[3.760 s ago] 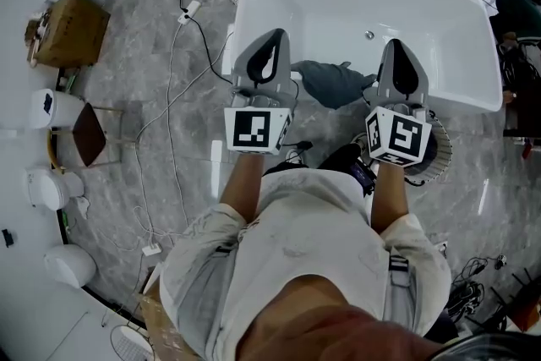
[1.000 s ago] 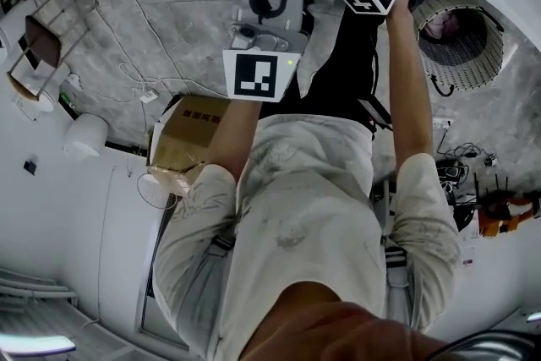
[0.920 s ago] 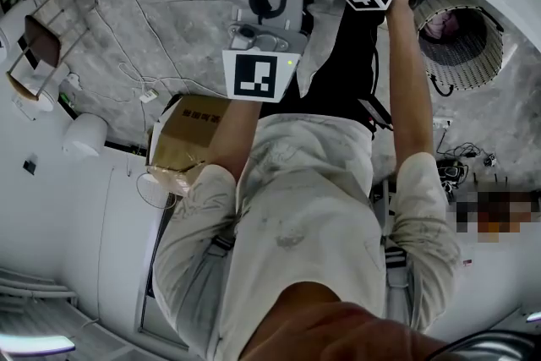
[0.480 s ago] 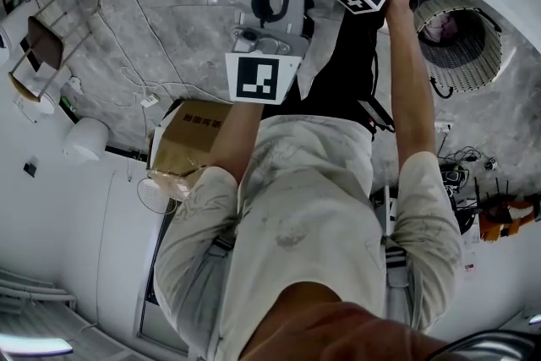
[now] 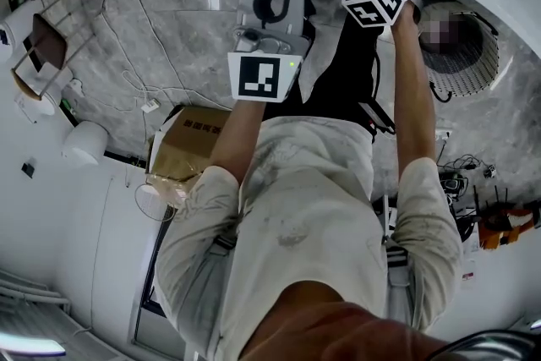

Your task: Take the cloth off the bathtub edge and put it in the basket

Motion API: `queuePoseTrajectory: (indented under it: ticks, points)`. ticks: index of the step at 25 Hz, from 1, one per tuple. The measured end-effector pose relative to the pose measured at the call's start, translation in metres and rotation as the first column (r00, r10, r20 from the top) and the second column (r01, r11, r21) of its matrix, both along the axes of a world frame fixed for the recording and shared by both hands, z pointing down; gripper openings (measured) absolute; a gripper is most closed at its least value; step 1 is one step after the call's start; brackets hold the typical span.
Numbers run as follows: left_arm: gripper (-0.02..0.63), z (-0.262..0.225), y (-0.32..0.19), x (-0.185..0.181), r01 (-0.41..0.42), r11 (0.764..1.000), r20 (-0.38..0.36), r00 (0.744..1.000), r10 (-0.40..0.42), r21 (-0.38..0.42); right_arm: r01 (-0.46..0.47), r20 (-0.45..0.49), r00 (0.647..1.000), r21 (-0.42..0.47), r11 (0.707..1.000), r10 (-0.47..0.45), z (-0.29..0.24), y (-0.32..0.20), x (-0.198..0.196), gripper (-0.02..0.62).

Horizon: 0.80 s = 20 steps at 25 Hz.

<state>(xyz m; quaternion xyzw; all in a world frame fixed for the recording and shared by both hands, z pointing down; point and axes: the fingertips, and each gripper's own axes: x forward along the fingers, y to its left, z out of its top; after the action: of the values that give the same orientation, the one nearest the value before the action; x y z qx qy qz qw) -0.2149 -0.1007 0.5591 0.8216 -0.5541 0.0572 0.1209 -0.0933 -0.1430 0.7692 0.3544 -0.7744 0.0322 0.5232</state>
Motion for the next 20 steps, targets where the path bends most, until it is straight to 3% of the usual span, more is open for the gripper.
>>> queuePoseTrajectory:
  ticks: [4, 11, 20]
  points:
    - [0.000, -0.017, -0.005, 0.005, -0.005, 1.000, 0.000, 1.000, 0.005, 0.016, -0.125, 0.150, 0.979, -0.089, 0.988, 0.137, -0.014, -0.007, 0.003, 0.114]
    - [0.000, -0.044, -0.013, 0.012, -0.009, 0.999, -0.005, 1.000, 0.009, 0.046, -0.322, 0.386, 0.842, -0.200, 0.925, 0.377, -0.054, -0.006, 0.016, 0.112]
    - [0.000, -0.084, -0.035, 0.003, 0.013, 0.995, 0.000, 1.000, -0.013, 0.100, -0.411, 0.530, 0.715, -0.208, 0.888, 0.455, -0.117, -0.006, 0.015, 0.112]
